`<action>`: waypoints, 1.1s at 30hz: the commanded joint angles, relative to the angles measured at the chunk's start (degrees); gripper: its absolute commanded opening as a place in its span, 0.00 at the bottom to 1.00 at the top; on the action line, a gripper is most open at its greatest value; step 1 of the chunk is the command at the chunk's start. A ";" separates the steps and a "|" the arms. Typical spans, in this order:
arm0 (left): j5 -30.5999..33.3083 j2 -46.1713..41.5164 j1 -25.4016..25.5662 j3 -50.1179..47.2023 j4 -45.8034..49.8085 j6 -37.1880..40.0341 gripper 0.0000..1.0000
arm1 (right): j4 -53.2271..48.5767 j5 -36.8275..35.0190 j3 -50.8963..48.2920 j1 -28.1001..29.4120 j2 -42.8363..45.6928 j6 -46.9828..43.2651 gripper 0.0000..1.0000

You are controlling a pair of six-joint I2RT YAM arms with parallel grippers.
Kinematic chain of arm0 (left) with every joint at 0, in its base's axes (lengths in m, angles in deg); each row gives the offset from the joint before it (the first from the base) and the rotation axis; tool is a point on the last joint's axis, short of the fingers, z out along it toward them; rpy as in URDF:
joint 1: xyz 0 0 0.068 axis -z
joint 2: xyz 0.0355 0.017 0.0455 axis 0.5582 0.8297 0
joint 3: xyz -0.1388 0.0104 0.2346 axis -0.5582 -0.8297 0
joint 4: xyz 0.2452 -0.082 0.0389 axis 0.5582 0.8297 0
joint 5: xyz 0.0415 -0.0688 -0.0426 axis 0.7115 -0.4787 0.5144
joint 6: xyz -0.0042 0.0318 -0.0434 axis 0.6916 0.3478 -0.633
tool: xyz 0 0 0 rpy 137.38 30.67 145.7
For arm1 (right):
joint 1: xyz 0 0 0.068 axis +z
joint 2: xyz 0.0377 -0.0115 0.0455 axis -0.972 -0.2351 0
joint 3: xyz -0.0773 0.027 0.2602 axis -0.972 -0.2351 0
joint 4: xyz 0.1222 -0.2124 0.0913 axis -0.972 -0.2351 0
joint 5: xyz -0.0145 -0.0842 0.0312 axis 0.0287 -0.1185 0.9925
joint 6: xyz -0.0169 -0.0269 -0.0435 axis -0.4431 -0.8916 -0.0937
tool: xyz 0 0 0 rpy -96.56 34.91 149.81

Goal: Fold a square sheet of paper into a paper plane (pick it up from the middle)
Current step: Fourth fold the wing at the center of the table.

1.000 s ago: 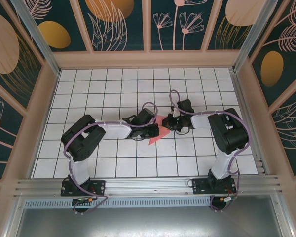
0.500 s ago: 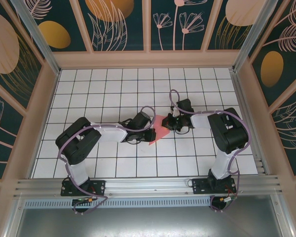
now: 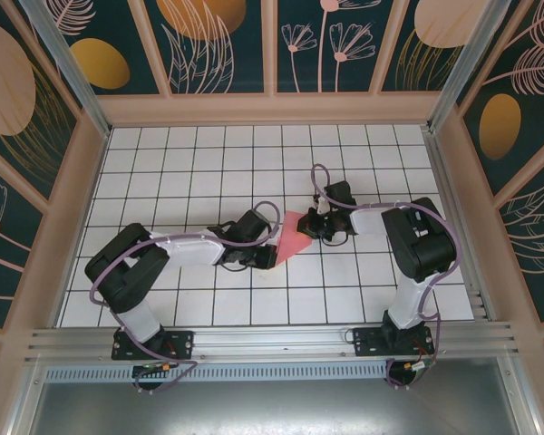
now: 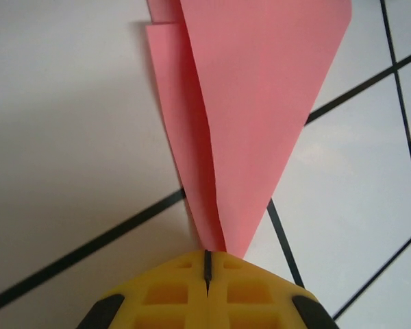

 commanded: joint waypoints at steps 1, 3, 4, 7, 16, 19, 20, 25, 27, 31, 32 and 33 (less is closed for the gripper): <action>-0.33 -3.69 0.03 0.34 0.50 -0.41 0.05 | -7.75 -11.15 -2.14 0.03 -5.61 -1.41 0.03; -0.90 -4.70 0.15 0.54 -2.97 -2.08 0.05 | -7.66 -11.15 -2.22 0.05 -5.71 -1.40 0.03; -0.42 -4.92 0.10 0.86 -4.05 -3.02 0.05 | -7.64 -11.08 -2.22 0.07 -5.74 -1.33 0.03; 0.75 -4.33 0.14 1.32 -7.92 -5.34 0.06 | -7.33 -10.95 -2.26 0.02 -5.95 -1.30 0.03; -0.30 5.04 0.14 4.82 -13.27 -7.08 0.01 | -7.12 -10.66 -2.46 0.04 -6.22 -1.35 0.03; -1.07 7.27 0.09 4.77 -14.17 -7.13 0.00 | -7.07 -10.66 -2.46 0.05 -6.35 -1.30 0.03; -1.08 7.78 0.10 4.29 -14.36 -7.15 0.00 | -7.12 -10.64 -2.46 0.04 -6.33 -1.30 0.02; -1.89 7.76 0.15 0.46 -14.72 -6.77 0.00 | -7.35 -10.84 -2.54 0.04 -6.32 -1.49 0.02; -2.41 7.26 0.14 -1.42 -14.20 -6.17 0.00 | -7.48 -10.96 -2.50 0.10 -6.39 -1.49 0.02; -3.02 5.68 0.13 -4.31 -11.53 -3.67 0.00 | -7.76 -11.22 -2.40 0.04 -6.68 -1.50 0.02; -3.43 5.15 0.13 -4.87 -10.52 -2.80 0.00 | -7.83 -11.23 -2.29 0.03 -6.72 -1.53 0.02; -3.77 4.64 0.14 -5.44 -9.56 -1.82 0.00 | -7.92 -11.36 -2.30 -0.05 -6.83 -1.49 0.02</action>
